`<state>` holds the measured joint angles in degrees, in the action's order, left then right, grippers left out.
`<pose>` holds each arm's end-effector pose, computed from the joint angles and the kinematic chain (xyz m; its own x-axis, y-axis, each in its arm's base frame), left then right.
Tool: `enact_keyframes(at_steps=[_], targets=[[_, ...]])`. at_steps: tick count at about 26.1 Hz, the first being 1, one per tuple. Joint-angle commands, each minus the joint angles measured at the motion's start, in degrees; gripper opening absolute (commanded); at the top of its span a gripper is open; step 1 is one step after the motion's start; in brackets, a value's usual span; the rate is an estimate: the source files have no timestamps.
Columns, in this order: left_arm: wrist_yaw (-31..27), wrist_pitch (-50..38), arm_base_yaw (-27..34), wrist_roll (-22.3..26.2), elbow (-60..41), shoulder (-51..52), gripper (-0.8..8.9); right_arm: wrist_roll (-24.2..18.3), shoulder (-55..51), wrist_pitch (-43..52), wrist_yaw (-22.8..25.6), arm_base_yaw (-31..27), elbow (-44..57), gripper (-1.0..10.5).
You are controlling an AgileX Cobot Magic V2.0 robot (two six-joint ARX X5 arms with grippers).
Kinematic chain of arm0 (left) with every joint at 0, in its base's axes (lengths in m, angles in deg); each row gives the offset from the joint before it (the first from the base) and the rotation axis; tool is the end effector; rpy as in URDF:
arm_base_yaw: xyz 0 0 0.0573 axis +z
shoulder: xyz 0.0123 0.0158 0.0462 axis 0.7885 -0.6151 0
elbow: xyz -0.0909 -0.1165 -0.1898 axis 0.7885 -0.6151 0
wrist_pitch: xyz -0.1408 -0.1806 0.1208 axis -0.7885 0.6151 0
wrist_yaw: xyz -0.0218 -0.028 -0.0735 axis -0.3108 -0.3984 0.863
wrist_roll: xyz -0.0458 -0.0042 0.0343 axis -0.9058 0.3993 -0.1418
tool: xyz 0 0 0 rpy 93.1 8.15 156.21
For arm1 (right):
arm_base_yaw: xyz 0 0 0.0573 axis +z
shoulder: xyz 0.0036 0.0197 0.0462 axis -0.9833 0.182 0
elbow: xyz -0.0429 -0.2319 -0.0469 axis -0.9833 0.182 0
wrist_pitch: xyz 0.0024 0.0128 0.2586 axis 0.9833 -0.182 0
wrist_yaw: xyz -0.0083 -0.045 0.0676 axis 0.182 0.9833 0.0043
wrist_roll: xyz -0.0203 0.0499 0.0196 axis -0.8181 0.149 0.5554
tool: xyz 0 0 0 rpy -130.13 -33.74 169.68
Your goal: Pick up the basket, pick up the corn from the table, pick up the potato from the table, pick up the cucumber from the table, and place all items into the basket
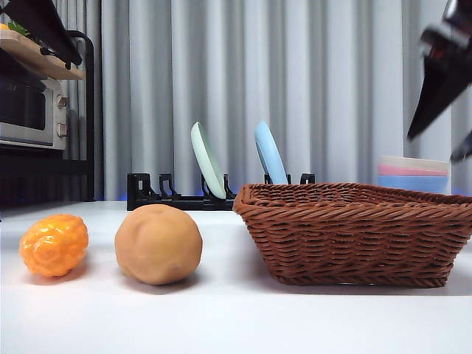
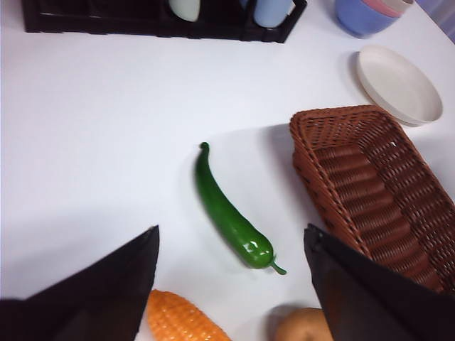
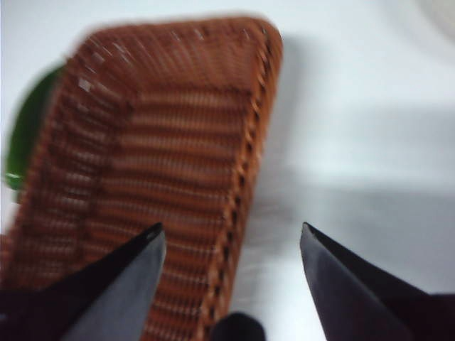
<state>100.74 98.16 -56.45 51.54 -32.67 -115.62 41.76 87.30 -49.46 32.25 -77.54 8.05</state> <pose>0.2490 -0.0352 0.2781 0.6825 -0.5086 -0.5248 0.3706 0.8598 -0.3512 0.2755 0.0237 0.2186 0.5153 0.4249 -0.7443 -0.2397 0.9052 0.3508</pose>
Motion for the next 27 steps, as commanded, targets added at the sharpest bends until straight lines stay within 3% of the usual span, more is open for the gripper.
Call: enact_keyframes(at_steps=[1,9,11,12,16,20,27], targets=[[-0.33,-0.96,-1.05,-0.46,0.09,-0.09,3.42,-0.57,4.68,1.53,0.04,1.20,-0.02,3.2],[-1.92,-1.70,-3.19,-2.58,0.09,-0.09,3.42,-0.28,15.45,4.61,-0.11,3.43,-0.02,2.8],[-3.52,-1.77,-3.87,-3.04,0.09,-0.09,3.43,-0.28,16.13,4.68,-0.11,3.43,-0.04,0.2],[-4.63,-1.95,-4.22,-3.13,0.09,-0.09,3.42,-0.22,15.54,4.68,-0.09,3.41,-0.11,-0.1],[-6.08,-2.51,-5.42,-3.41,1.57,-2.25,3.50,1.81,10.54,5.07,-0.09,2.89,-0.31,-0.1],[-6.43,-1.16,-7.96,-3.43,6.95,-11.43,3.56,3.50,2.10,5.07,-0.07,2.86,-0.42,-0.1],[-18.78,6.25,-16.35,-3.61,20.00,-32.74,3.60,3.63,-7.89,2.32,0.00,2.86,-3.04,-0.1]])
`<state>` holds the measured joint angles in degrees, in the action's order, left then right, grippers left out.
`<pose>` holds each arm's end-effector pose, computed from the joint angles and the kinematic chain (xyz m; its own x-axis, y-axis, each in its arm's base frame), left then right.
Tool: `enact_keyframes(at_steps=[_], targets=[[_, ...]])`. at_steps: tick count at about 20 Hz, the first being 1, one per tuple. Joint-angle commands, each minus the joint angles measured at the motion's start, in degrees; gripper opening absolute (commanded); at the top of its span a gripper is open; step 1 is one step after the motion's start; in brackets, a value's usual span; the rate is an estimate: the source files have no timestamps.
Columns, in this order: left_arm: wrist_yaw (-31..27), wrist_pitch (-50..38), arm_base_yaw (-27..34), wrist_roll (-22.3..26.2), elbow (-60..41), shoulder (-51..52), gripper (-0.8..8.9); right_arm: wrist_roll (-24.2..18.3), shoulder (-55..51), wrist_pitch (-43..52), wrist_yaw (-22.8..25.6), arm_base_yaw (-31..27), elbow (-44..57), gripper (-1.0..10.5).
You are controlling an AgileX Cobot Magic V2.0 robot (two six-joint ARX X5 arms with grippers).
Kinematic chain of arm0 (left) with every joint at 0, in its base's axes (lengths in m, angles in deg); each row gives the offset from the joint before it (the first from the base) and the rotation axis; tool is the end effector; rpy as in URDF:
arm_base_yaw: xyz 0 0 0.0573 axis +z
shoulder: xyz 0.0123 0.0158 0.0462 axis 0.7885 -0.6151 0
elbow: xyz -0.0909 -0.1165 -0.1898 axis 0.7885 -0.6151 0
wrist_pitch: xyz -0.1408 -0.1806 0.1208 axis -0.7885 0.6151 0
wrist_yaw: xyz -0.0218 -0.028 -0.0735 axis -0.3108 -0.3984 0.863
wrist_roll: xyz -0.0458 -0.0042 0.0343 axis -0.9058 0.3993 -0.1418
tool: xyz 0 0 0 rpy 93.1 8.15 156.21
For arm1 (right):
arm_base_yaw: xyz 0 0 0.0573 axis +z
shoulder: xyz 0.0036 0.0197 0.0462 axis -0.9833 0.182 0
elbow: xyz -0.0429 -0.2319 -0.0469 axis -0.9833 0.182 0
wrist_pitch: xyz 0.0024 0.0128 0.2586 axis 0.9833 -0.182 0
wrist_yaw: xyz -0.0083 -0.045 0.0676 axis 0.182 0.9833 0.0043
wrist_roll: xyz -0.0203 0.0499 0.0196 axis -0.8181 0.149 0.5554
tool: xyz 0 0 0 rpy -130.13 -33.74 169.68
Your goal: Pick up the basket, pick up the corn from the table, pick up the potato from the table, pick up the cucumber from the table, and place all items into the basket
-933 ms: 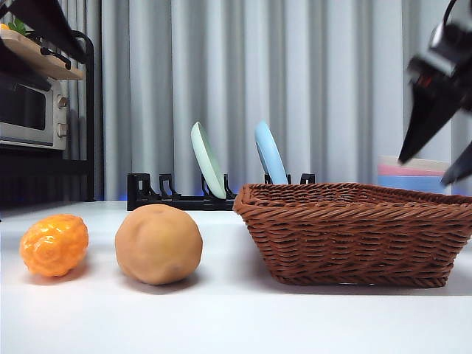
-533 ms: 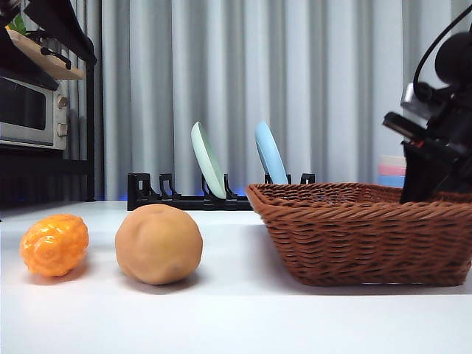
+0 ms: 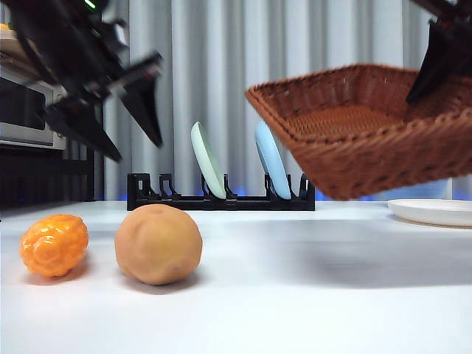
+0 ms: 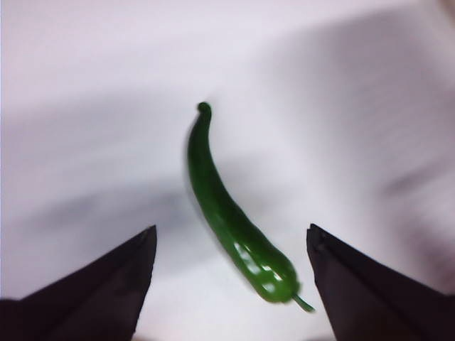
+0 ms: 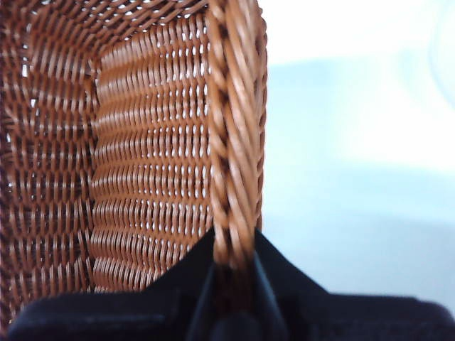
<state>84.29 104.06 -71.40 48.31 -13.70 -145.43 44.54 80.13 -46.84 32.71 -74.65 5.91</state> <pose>0.3306 -0.1230 0.2310 0.4992 -0.3702 -0.7834 0.3040 0.9215 -0.2417 0.2636 0.0364 0.2651 0.6381 0.4553 -0.6209 -0.3140 0.8902 0.3301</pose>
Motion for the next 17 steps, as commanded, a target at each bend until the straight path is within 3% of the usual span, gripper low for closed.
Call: enact_keyframes(at_steps=[1,12,13,14,15,17], targets=[[-4.17,0.24,-2.34,-1.44,1.77,-5.07,3.60,0.81,-1.11,-1.01,-0.46,-0.02,-1.40,-0.1],[-4.90,-3.69,-5.64,-3.61,2.38,-17.18,3.37,0.81,-1.84,-1.90,-0.42,-0.02,-1.84,-0.1],[-6.14,-3.76,-5.95,-3.37,2.38,-17.18,2.55,0.83,-1.84,-1.90,-0.39,-0.02,-1.84,-0.1],[-6.27,-3.74,-6.19,-1.77,2.38,-17.16,0.79,0.83,-1.84,-1.90,-0.33,-0.02,-1.84,-0.1],[-6.16,-3.56,-6.19,-0.55,2.38,-17.16,-0.04,0.83,-1.81,-1.90,-0.28,-0.02,-1.84,-0.1],[-6.25,-2.36,-6.19,0.48,2.49,-16.52,-0.08,0.83,-1.75,-1.88,-0.26,-0.02,-1.84,-0.1]])
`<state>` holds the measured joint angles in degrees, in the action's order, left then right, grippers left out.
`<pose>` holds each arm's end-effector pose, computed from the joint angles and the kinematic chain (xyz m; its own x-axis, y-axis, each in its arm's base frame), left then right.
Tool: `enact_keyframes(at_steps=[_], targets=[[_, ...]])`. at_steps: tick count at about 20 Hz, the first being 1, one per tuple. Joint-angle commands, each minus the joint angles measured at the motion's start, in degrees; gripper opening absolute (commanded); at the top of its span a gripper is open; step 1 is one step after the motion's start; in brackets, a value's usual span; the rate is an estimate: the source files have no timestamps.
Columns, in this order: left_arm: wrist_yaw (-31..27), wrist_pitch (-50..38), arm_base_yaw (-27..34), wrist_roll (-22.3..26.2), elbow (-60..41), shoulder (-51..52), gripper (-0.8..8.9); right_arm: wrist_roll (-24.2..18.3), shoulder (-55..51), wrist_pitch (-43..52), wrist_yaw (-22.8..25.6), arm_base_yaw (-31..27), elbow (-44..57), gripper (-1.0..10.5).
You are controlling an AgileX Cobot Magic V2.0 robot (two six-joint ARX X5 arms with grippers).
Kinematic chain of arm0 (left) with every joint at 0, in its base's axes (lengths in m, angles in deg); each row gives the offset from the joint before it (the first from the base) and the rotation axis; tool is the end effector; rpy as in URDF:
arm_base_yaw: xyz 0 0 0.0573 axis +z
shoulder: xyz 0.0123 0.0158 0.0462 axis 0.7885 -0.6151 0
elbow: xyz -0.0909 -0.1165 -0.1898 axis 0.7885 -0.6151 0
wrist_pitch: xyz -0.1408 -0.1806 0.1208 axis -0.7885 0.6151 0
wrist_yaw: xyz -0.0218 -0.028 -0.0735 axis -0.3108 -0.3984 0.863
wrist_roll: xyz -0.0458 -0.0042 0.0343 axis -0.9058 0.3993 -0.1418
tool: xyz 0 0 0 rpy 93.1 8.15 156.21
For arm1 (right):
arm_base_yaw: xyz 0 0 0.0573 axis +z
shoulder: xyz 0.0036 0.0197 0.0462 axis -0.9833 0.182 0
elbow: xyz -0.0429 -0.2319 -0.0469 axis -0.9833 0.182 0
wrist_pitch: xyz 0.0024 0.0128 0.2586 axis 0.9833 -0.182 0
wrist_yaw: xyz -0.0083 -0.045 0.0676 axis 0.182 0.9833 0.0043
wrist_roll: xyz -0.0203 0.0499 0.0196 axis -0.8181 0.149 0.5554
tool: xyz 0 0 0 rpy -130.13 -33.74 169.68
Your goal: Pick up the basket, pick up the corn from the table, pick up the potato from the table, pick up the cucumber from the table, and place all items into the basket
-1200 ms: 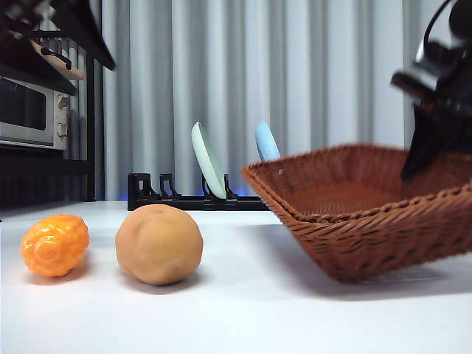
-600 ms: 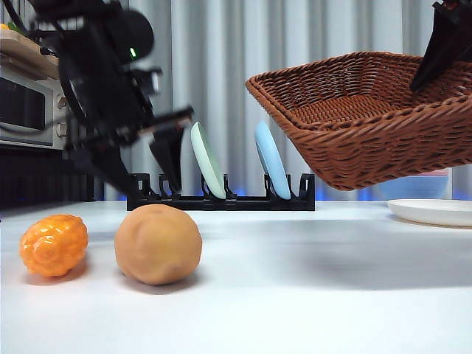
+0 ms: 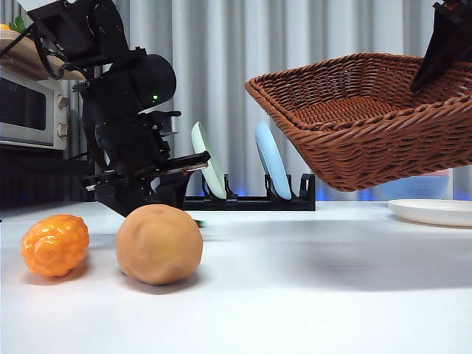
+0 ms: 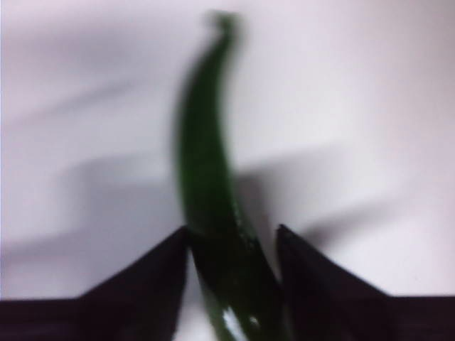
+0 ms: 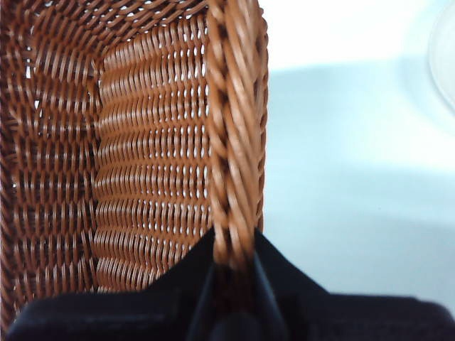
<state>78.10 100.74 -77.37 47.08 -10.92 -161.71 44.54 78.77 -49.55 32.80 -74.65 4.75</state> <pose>0.3512 -0.1693 0.1482 0.3760 -0.2629 -0.8886 0.3038 0.9409 -0.1498 0.2576 0.0358 0.2741 0.6367 0.4537 -0.6236 -0.3119 0.8910 0.3299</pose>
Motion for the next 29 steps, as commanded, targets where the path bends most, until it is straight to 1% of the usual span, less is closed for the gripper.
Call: enact_keyframes(at_steps=[1,4,7,10,11,14,17,19,20,24,25,26,27,28,29], targets=[[-0.11,1.22,-0.22,1.70,-0.28,0.96,-0.08,0.85,-0.35,0.83,-0.33,-0.02,-0.68,-0.1],[-1.49,1.16,-0.22,1.70,0.96,8.63,-0.08,0.85,0.46,1.14,-0.22,0.00,-0.68,-0.1],[-0.94,1.75,-0.59,0.98,5.22,17.99,-0.08,1.14,2.12,1.49,-0.22,0.07,-0.68,-0.1],[-0.79,1.42,-4.76,-0.39,7.48,24.46,-0.08,1.62,4.04,1.97,-0.28,0.20,-0.68,-0.1],[-0.79,0.87,-6.88,-0.63,7.61,25.49,-0.08,2.62,4.74,2.80,-0.48,0.20,-0.68,-0.1],[-1.20,0.59,-13.75,-1.64,7.61,25.00,-0.08,6.56,6.08,6.21,-0.83,0.20,-0.68,-0.1],[-5.01,-2.19,-19.71,-3.34,7.61,21.99,-0.08,11.52,7.04,10.36,-8.59,0.37,-0.68,-0.1],[-8.50,-3.93,-21.18,-3.63,7.61,19.50,-0.08,14.47,7.61,12.98,-11.10,1.60,-0.68,-0.1],[-8.87,-4.15,-21.40,-4.57,7.61,18.12,-0.08,15.45,7.85,14.03,-12.50,2.58,-0.68,-0.1],[-8.79,-3.74,-21.57,-4.98,7.61,14.21,0.01,16.04,7.98,14.60,-12.52,6.95,-0.68,-0.1],[-8.61,-3.48,-21.57,-4.98,7.61,13.99,0.44,16.02,7.98,14.60,-12.39,7.76,-0.68,0.0],[-8.68,-2.93,-21.57,-4.96,7.61,13.99,2.36,16.02,7.98,14.60,-12.20,8.41,-0.68,0.0],[-8.68,-2.51,-21.57,-4.96,7.61,13.99,4.58,16.04,8.00,14.60,-12.17,8.68,-0.68,0.0],[-8.41,-1.84,-21.59,-4.96,7.61,14.01,6.55,16.04,8.00,14.60,-12.17,8.70,-0.68,0.0],[-7.67,-0.83,-21.59,-4.96,7.61,14.03,6.68,16.04,7.98,14.56,-12.13,8.70,-0.68,0.0]])
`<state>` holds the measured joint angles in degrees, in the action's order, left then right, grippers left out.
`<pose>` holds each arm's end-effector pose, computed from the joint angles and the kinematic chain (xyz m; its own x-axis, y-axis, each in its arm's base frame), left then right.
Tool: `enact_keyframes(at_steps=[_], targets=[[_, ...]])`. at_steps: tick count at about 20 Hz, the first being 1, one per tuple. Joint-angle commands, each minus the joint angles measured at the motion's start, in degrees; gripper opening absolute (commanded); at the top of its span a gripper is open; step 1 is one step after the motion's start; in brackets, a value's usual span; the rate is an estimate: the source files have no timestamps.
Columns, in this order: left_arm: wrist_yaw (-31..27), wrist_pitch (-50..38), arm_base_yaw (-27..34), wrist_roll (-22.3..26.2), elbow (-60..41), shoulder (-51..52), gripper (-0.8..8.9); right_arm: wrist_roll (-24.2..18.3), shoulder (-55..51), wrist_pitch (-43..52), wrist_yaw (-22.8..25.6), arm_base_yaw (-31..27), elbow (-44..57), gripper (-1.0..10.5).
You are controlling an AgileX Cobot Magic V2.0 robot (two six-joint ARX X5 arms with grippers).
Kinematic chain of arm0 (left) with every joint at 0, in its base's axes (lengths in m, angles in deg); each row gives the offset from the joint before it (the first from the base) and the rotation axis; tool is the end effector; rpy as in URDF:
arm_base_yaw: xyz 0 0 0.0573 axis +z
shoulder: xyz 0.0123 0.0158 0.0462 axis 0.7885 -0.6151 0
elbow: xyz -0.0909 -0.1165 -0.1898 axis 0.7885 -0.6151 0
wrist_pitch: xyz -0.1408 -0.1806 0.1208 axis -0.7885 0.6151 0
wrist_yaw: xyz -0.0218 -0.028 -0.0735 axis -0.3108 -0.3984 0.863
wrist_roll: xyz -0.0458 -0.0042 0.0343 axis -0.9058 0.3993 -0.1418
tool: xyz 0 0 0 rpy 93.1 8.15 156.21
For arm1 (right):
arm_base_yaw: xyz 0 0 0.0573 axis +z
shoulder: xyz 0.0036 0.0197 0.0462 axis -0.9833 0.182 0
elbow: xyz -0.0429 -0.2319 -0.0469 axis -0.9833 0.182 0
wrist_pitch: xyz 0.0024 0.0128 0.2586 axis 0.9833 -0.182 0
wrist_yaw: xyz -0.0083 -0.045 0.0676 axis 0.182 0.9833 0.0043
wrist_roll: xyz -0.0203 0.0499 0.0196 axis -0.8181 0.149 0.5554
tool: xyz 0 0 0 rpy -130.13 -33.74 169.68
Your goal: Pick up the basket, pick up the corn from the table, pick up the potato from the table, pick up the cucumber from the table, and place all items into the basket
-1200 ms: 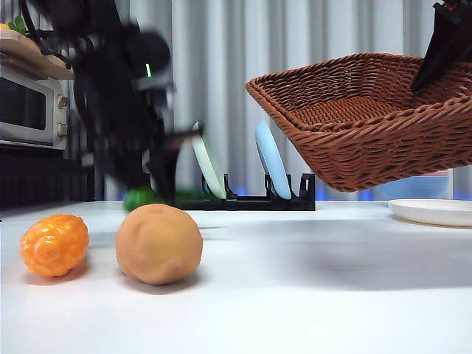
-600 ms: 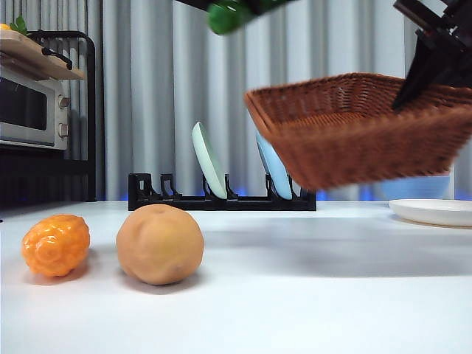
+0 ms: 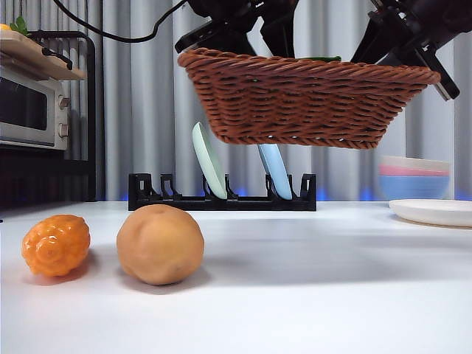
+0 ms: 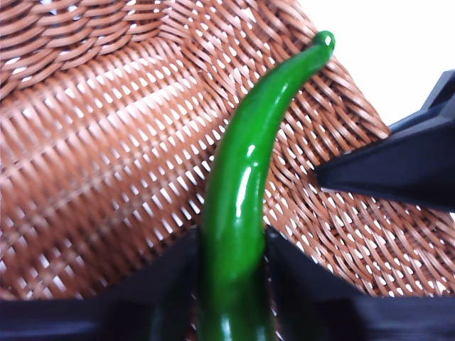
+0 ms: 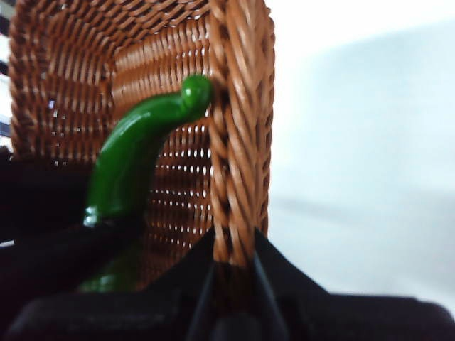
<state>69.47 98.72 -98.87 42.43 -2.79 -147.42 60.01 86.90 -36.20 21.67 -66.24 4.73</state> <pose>0.2627 -0.2764 0.2879 0.5871 -0.5181 -0.6220 0.5526 0.8180 -0.1597 0.2827 0.0870 0.2572 0.5046 0.7023 -0.5021 -0.3836 0.7034 0.5983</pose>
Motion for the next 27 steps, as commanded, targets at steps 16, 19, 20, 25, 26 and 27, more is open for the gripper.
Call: enact_keyframes(at_steps=[16,19,20,25,26,27], targets=[[2.29,28.30,-0.63,-1.38,-0.15,32.04,6.56,-0.63,-0.15,1.20,1.99,-4.76,-0.66,0.0],[-1.05,31.67,-0.81,-1.70,-0.15,32.79,6.56,-0.77,-0.15,1.20,1.95,-5.07,-0.66,0.0],[-3.98,35.39,-0.81,-2.56,-0.26,32.72,6.56,-0.77,-0.15,1.20,1.97,-5.09,-0.66,0.0],[-15.10,41.07,-0.63,-9.57,-8.92,32.11,6.56,-1.68,-0.15,1.22,1.95,-5.86,-0.66,0.0],[-15.17,39.47,-0.24,-10.43,-11.93,32.11,6.56,-1.68,-0.15,1.22,1.95,-5.86,-0.66,0.0],[-14.78,36.83,0.50,-10.82,-15.17,32.09,6.56,-1.73,-0.15,1.22,1.92,-6.03,-0.66,0.0]])
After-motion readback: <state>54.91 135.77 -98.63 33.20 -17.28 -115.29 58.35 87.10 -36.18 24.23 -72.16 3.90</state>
